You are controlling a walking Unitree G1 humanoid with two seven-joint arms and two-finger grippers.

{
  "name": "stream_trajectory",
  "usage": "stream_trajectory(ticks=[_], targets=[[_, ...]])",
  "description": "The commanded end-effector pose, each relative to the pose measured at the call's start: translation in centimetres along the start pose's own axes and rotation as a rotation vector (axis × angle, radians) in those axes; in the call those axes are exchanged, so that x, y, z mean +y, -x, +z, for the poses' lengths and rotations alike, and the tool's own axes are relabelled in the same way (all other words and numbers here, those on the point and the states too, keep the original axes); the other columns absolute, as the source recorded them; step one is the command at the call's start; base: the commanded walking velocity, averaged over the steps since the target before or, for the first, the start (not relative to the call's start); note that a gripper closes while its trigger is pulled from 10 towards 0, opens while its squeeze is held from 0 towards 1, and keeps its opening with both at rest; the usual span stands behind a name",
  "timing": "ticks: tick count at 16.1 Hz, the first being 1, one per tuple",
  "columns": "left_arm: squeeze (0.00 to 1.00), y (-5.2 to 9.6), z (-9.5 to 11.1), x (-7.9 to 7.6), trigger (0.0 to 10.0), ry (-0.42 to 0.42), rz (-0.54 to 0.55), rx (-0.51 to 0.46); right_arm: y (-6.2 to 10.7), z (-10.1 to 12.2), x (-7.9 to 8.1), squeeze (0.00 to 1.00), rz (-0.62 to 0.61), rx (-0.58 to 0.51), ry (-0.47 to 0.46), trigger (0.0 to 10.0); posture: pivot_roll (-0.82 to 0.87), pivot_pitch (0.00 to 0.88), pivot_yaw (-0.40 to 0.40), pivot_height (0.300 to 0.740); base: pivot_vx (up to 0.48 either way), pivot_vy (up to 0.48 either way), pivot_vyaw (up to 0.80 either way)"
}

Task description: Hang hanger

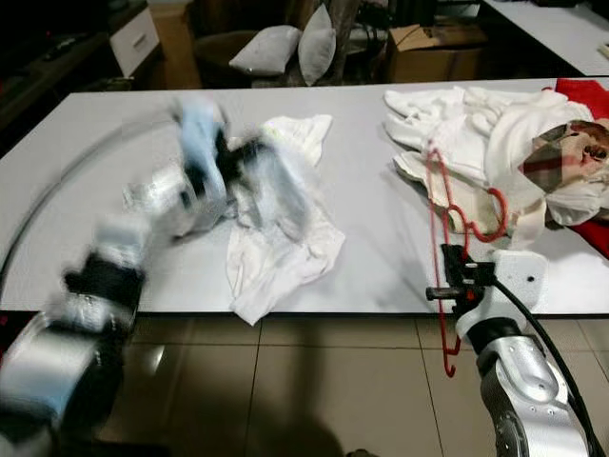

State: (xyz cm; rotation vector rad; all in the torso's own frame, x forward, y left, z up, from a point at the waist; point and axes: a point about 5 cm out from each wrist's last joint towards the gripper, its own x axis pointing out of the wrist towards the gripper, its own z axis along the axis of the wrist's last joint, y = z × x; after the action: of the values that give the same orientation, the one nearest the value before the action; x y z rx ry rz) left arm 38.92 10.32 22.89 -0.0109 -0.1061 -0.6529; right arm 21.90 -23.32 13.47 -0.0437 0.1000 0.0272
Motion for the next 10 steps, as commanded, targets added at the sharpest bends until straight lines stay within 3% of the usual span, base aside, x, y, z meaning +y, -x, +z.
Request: stream_trajectory(ticks=[1, 3, 4, 5, 7, 9, 10], targets=[[0.0, -0.3, 3.4, 1.4, 0.0, -0.015, 0.035, -0.093, 0.0, 0.6, 0.3, 0.0, 0.018, -0.025, -0.002, 10.0, -0.05, 0.0, 0.083, 0.74, 0.0, 0.0, 0.0], [0.0, -0.6, 11.5, 2.8, 0.0, -0.132, 0.073, -0.294, -0.1, 0.8, 0.2, 0.0, 0.007, -0.036, -0.005, 10.0, -0.05, 0.0, 0.09, 0.74, 0.0, 0.0, 0.0], [0.0, -0.5, 15.3, 2.5, 0.0, -0.154, 0.047, -0.396, -0.1, 0.8, 0.1, 0.0, 0.004, -0.039, -0.009, 10.0, -0.05, 0.0, 0.093, 0.74, 0.0, 0.0, 0.0], [0.0, -0.7, 15.8, 1.9, 0.0, -0.178, 0.002, -0.386, -0.1, 0.6, 0.2, 0.0, 0.004, -0.037, -0.012, 10.0, -0.04, 0.0, 0.095, 0.74, 0.0, 0.0, 0.0], [0.0, -1.7, 11.3, 0.8, 0.0, -0.255, -0.053, -0.219, -0.1, 0.4, 0.7, 0.0, 0.011, -0.032, -0.017, 10.0, -0.05, 0.0, 0.105, 0.74, 0.0, 0.0, 0.0], [0.0, -2.1, 5.7, -1.3, 0.0, -0.248, -0.114, -0.069, 0.0, 0.3, 0.9, 0.0, 0.013, -0.031, -0.02, 10.0, -0.05, 0.0, 0.105, 0.74, 0.0, 0.0, 0.0], [0.0, -2.2, 4.5, -2.4, 0.0, -0.231, -0.151, -0.047, 0.1, 0.3, 0.8, 0.0, 0.011, -0.03, -0.021, 10.0, -0.05, 0.0, 0.104, 0.74, 0.0, 0.0, 0.0]])
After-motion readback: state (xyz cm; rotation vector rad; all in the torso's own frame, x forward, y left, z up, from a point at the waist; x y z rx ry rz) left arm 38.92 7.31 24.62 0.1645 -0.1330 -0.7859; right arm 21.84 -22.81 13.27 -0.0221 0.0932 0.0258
